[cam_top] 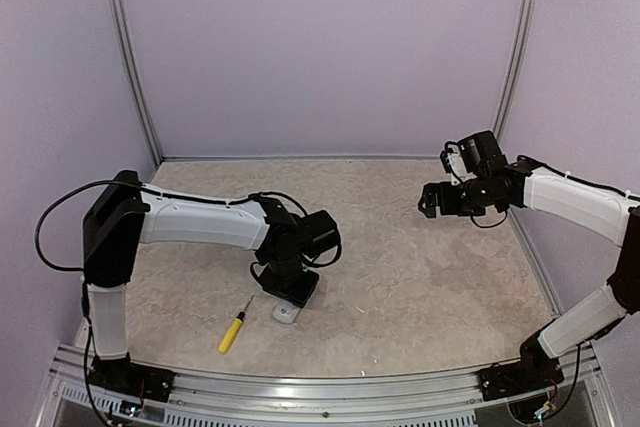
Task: Unload the batteries from the remote control
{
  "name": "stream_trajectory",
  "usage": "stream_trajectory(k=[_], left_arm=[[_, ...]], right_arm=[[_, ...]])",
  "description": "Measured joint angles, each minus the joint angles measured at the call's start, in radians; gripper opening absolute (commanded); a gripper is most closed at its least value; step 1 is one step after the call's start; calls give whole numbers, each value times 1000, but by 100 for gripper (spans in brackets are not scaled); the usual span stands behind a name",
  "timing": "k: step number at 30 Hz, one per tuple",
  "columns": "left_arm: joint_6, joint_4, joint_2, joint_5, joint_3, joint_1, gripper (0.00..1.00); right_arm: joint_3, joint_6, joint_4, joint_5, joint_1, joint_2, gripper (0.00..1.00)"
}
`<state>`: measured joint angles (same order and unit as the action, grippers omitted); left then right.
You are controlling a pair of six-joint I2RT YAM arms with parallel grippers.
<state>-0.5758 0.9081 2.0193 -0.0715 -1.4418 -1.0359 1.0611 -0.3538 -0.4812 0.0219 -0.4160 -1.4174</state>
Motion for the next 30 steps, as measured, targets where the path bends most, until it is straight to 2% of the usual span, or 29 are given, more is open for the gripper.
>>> stream_trajectory(k=[8, 14, 17, 23, 30], left_arm=[[279, 14, 29, -24, -222, 53, 35], [554, 30, 189, -51, -459, 93, 36], [646, 32, 270, -56, -529, 105, 37], [759, 66, 340, -60, -546, 121, 38], [807, 72, 341, -55, -544, 121, 46]], right_arm=[[21, 24, -16, 26, 0, 0, 100], [-7, 42, -9, 22, 0, 11, 100], [-22, 66, -3, -3, 0, 18, 100], [-69, 120, 48, -121, 0, 28, 100], [-106, 151, 113, -282, -18, 0, 100]])
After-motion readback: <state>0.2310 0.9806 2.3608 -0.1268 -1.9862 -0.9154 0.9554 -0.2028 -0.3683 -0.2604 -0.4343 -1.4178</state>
